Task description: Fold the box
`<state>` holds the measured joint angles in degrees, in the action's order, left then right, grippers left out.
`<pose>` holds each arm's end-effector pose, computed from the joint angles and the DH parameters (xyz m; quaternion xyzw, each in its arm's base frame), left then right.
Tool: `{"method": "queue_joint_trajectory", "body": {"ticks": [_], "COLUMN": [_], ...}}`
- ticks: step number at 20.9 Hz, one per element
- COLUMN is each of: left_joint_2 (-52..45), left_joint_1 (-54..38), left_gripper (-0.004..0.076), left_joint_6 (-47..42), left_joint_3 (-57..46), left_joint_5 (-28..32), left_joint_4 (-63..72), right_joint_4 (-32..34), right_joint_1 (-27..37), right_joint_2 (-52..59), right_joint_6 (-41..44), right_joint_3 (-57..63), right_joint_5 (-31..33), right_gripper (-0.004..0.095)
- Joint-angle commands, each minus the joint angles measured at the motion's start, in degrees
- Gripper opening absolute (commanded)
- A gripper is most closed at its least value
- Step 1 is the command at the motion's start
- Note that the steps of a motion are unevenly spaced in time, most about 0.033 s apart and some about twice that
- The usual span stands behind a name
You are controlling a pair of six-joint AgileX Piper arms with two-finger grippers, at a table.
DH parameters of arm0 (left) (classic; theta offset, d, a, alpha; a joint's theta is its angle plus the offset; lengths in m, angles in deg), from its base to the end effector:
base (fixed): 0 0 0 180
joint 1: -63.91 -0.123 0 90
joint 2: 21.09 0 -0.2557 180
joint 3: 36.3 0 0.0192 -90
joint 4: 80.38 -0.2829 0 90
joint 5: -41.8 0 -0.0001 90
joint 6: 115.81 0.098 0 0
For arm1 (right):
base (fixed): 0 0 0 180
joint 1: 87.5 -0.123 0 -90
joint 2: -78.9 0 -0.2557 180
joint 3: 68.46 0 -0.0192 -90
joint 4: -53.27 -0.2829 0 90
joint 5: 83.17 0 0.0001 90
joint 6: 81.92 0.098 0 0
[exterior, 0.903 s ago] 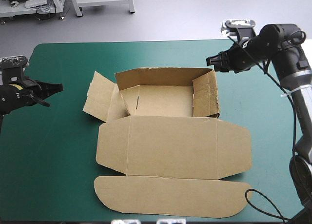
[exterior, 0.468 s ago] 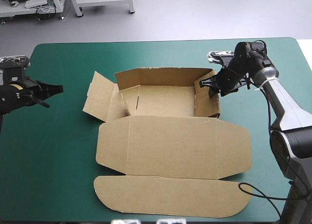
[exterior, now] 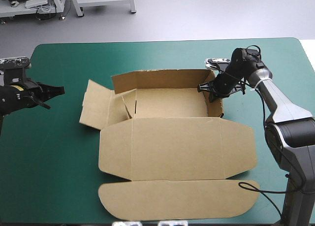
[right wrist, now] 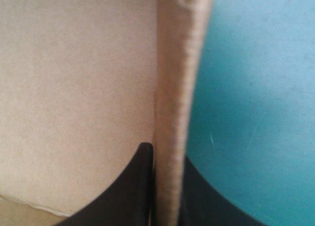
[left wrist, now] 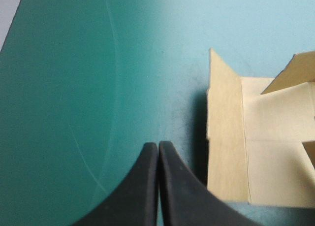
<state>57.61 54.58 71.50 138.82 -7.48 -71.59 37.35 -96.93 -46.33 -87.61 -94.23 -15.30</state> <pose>0.2984 0.0375 0.3586 -0.0387 0.9133 -0.0148 0.4051 0.4415 0.0986 0.2121 -0.0921 0.9807 0.1367 0.1049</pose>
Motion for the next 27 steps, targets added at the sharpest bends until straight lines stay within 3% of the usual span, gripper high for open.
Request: {"method": "queue_joint_trajectory", "body": {"ticks": [1, 6, 10, 14, 17, 24, 27], "left_joint_2": [0.85, 4.66, 7.12, 11.07, 14.90, 17.64, 16.95], "left_joint_1": [-0.11, -2.84, -14.54, -21.68, -21.67, -19.35, -16.34], "left_gripper": [-0.0009, -0.0008, -0.0008, -0.0008, -0.0008, -0.0009, -0.0009], "left_joint_6": [0.00, 0.00, 12.22, 29.40, 35.03, 38.52, 38.52], "left_joint_3": [1.59, 1.59, 1.59, 1.59, 1.59, 1.59, 1.59], "left_joint_5": [1.35, 3.65, 3.76, -2.71, -10.20, -24.41, -25.01], "left_joint_4": [0.25, 2.42, 25.27, 55.61, 70.74, 83.48, 87.49], "right_joint_4": [-3.60, -3.90, -10.22, -17.87, -26.54, -31.97, -32.64], "right_joint_1": [0.11, 1.43, 7.26, 11.05, 13.39, 13.89, 13.79], "right_joint_2": [3.19, 7.85, 15.54, 22.47, 26.37, 30.36, 30.23], "right_joint_6": [-1.52, -1.65, -3.55, -5.68, -7.60, -9.48, -9.61], "right_joint_3": [-1.98, -3.02, -3.65, -3.65, -3.65, -3.65, -3.65], "right_joint_5": [1.03, 2.85, 3.61, 3.61, 3.61, 3.61, 2.40], "right_gripper": [-0.0017, -0.0017, -0.0017, -0.0017, -0.0017, -0.0016, -0.0016]}}
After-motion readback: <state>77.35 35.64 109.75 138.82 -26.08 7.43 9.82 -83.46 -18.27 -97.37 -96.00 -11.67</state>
